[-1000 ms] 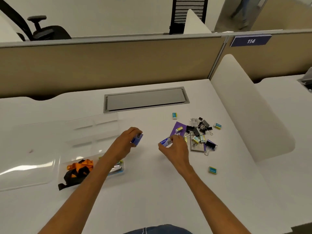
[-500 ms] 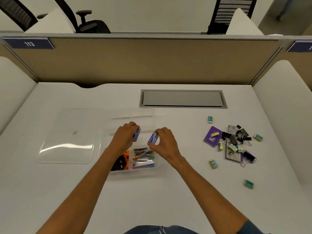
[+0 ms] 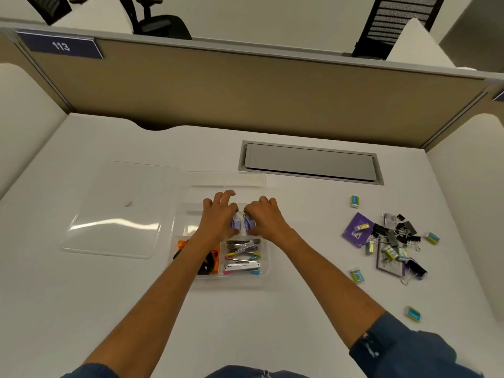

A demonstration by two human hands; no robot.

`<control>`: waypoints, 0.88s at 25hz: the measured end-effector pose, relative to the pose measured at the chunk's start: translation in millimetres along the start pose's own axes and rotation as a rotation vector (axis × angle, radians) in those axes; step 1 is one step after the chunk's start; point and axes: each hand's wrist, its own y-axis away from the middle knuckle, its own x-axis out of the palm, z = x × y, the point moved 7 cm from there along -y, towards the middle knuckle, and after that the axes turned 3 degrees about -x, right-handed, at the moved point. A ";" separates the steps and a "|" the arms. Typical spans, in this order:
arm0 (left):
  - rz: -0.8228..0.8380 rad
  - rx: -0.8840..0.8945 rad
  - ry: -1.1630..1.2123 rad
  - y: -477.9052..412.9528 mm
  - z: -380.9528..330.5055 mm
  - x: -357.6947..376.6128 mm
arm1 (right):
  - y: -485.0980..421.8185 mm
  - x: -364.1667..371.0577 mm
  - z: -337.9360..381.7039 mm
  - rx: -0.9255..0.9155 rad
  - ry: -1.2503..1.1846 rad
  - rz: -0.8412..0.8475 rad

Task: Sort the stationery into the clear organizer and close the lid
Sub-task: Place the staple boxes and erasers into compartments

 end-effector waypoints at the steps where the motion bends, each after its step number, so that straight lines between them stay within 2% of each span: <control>1: 0.007 0.000 -0.002 -1.2 1.1 0.9 | -1.9 1.1 0.9 -0.005 0.010 0.009; 6: -0.005 -0.014 0.137 -3.4 10.7 -1.8 | 0.6 -2.0 -7.9 0.031 -0.067 -0.013; 13: -0.203 0.022 0.707 -2.9 -25.7 -28.9 | 45.1 -24.2 -51.2 0.172 -0.471 -0.251; 17: -0.188 0.073 0.775 -8.7 -82.7 -26.7 | 84.4 -24.2 -85.6 0.301 -0.533 -0.305; 22: -0.079 0.197 0.745 -14.2 -166.0 -14.3 | 146.7 -13.4 -142.8 0.470 -0.580 -0.336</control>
